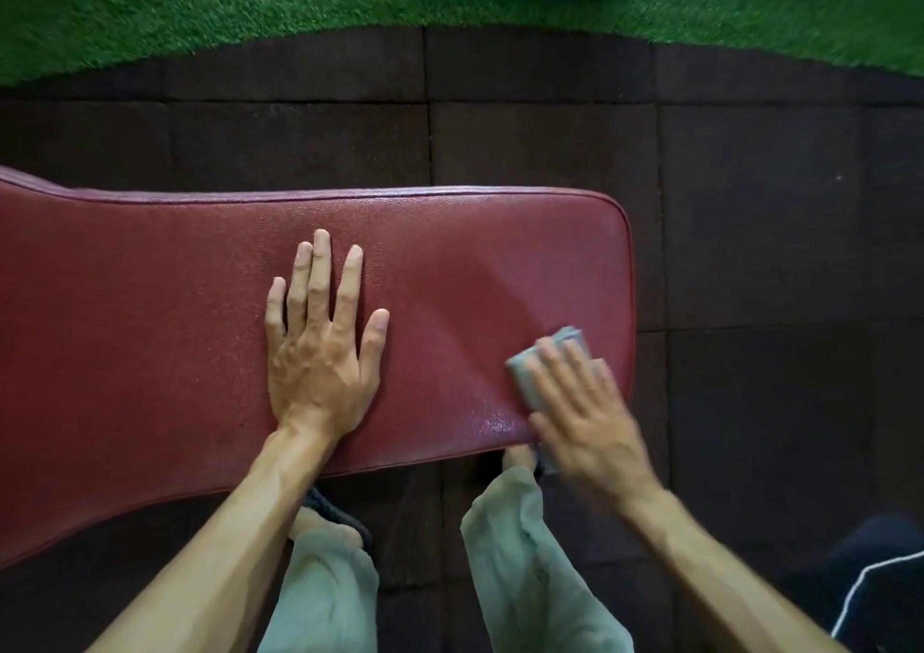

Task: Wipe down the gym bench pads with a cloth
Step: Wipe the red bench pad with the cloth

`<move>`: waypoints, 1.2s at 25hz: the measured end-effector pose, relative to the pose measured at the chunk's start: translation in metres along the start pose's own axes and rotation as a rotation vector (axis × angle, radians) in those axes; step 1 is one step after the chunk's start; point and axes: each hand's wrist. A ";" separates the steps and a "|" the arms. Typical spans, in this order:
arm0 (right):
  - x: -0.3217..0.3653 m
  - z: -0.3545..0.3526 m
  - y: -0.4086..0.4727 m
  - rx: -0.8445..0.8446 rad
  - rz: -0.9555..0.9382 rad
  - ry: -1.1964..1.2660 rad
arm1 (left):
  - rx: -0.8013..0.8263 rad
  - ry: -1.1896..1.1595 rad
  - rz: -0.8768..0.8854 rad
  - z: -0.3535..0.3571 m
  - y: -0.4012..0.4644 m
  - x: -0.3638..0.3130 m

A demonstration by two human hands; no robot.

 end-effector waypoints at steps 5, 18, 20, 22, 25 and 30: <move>-0.014 -0.016 0.138 -0.200 0.479 0.078 | 0.003 0.044 -0.003 -0.001 0.001 0.000; -0.019 -0.002 0.093 -0.307 0.378 0.285 | 0.050 -0.038 -0.018 0.009 -0.026 -0.103; -0.019 0.004 0.094 -0.267 0.381 0.214 | 0.071 0.074 0.036 0.022 -0.056 -0.098; -0.017 0.004 0.094 -0.256 0.400 0.203 | 0.090 0.197 0.181 0.016 -0.090 -0.060; -0.016 0.002 0.093 -0.246 0.409 0.187 | 0.080 0.226 0.116 -0.006 -0.060 0.017; 0.005 0.006 0.108 -0.251 0.474 0.195 | 0.032 0.045 -0.152 -0.014 0.061 -0.022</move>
Point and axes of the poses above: each hand's wrist, its own y-axis towards the middle knuckle, its own z-axis out of the palm, x = y × z, and after that the axes turned 13 degrees about -z, right-handed
